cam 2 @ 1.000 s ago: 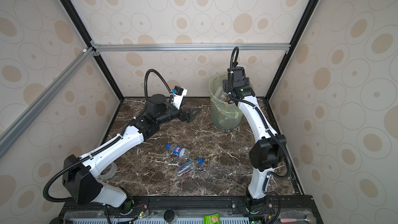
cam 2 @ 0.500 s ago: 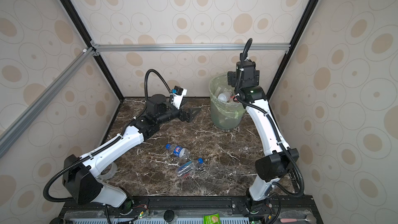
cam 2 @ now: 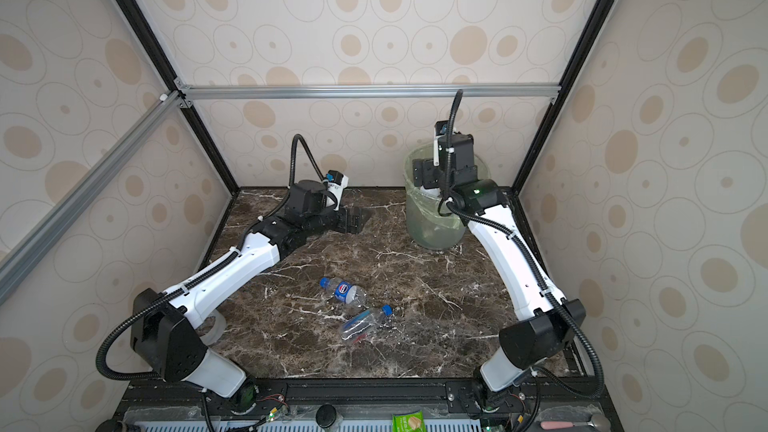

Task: Throw the plastic bottles in the bin
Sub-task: 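Move the left gripper down onto the blue cap of the Pepsi bottle, then close the left gripper on the blue cap and lift the Pepsi bottle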

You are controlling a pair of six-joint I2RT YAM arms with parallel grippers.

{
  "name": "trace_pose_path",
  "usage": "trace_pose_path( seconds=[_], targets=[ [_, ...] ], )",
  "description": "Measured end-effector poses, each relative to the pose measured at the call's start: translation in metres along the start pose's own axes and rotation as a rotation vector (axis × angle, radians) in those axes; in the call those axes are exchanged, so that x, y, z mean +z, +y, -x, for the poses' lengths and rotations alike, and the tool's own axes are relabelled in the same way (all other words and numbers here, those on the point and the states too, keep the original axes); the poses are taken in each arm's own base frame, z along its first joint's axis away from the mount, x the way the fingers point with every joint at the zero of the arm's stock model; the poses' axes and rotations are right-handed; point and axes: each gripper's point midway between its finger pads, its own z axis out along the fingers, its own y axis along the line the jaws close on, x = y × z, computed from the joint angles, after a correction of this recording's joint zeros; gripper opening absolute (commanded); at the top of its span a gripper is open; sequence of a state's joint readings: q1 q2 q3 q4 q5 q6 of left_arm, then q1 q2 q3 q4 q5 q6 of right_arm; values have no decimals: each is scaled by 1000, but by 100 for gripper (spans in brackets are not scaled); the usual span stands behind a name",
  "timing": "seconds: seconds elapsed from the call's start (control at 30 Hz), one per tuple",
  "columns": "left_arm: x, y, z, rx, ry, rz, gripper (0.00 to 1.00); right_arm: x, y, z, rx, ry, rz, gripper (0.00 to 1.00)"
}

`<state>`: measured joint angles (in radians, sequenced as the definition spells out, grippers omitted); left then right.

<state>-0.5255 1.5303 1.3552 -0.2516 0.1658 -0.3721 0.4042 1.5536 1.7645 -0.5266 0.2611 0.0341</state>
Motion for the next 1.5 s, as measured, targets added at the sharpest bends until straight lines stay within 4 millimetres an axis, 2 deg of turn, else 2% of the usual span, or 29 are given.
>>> trace_pose_path(
  seconds=[0.13, 0.23, 0.3, 0.43, 0.53, 0.7, 0.83, 0.97, 1.1, 1.5],
  targets=[
    [-17, 34, -25, -138, 43, 92, 99, -8, 46, -36, -57, 51, 106, 99],
    [-27, 43, -48, -247, 72, 112, 99, -8, 71, -60, -92, 87, 157, 99],
    [-32, 44, -66, -334, 97, 113, 99, -6, 82, -77, -112, 116, 176, 99],
    [-39, 52, -116, -525, 162, 134, 99, -7, 98, -107, -148, 163, 202, 99],
    [-44, 61, -148, -647, 209, 180, 99, -13, 108, -120, -168, 174, 219, 99],
    [-45, 67, -169, -800, 235, 232, 99, -20, 116, -129, -174, 167, 234, 99],
    [-36, 66, -186, -895, 286, 258, 99, -23, 112, -133, -165, 165, 223, 99],
    [-23, 68, -213, -975, 367, 314, 99, -27, 108, -130, -157, 148, 214, 99],
    [-18, 71, -233, -1032, 426, 379, 99, -30, 104, -125, -150, 127, 198, 99],
    [7, 66, -258, -1087, 548, 476, 99, -31, 98, -125, -146, 107, 172, 99]
  ],
)
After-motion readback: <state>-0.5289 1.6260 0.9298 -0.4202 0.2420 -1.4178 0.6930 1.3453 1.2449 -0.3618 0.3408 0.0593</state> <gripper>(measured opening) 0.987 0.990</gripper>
